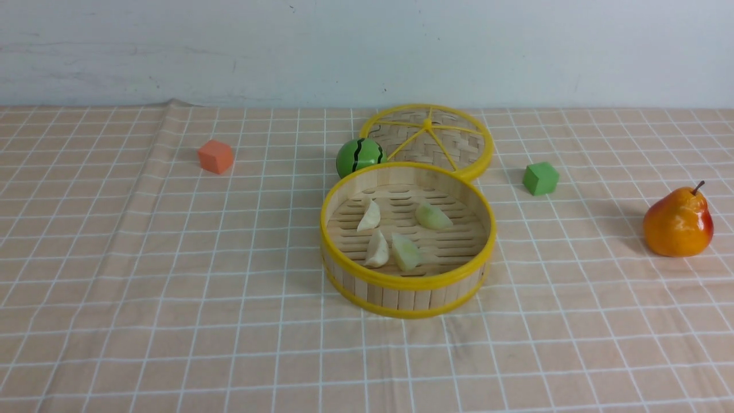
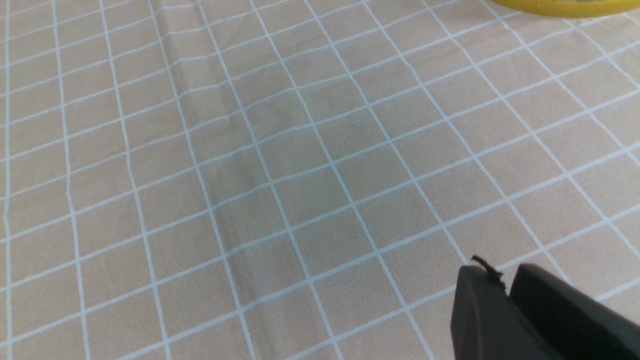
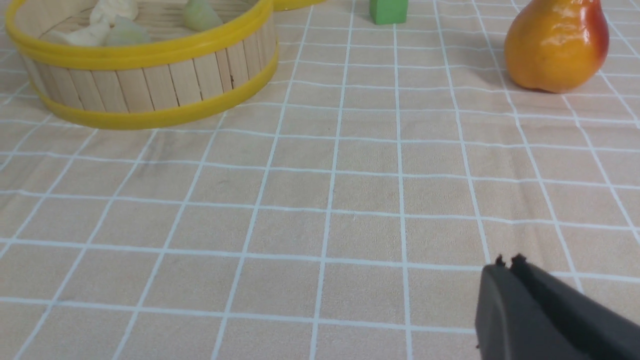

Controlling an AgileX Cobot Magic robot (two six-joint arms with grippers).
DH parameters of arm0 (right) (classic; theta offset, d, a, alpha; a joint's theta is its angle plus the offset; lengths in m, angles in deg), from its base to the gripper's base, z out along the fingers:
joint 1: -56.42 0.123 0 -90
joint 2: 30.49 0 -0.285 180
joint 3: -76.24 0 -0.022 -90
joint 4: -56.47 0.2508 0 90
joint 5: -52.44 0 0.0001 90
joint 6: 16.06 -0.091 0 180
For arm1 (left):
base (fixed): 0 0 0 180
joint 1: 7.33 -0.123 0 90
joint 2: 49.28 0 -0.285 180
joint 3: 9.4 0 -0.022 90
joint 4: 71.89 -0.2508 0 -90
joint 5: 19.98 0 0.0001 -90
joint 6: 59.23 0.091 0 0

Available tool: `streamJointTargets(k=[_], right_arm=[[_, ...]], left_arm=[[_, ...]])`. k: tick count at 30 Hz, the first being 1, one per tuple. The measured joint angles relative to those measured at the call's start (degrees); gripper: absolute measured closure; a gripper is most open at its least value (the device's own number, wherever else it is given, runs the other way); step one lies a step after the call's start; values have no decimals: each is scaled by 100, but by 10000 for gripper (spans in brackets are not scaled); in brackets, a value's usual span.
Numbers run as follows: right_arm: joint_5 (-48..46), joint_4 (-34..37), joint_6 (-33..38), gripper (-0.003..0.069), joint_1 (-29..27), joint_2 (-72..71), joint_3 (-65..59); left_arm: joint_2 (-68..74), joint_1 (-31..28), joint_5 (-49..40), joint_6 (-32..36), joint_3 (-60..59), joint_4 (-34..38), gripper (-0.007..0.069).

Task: Put the dumplings into the steamer on the table with the brown tablecloth.

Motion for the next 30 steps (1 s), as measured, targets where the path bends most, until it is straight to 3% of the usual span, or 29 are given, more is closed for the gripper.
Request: streamJointTargets(k=[2,6,11,13,17,21,25,30], right_arm=[[0,0,0,659,0,0,0],[0,0,0,659,0,0,0],[0,0,0,652,0,0,0],[0,0,0,650,0,0,0],[0,0,0,645,0,0,0],[0,7,0,642,0,0,0],[0,8,0,637,0,0,0],[0,19,11,629,0,0,0]], left_arm=[[-151,-59,-47,0,-15,-38,543],[-776,-736,239,0,-185,-32,540],[-1191,-2113,1867,0,-880,352,540],[-1191,-2362,2367,0,-1236,606,540],[-1191,-2482,3050,0,-1903,948,538],[-1191,-2388,2716,0,-1979,1094,551],[-1191,-2356,2193,63,-1990,1450,615],[-1191,-2354,2099,770,-1996,1809,638]])
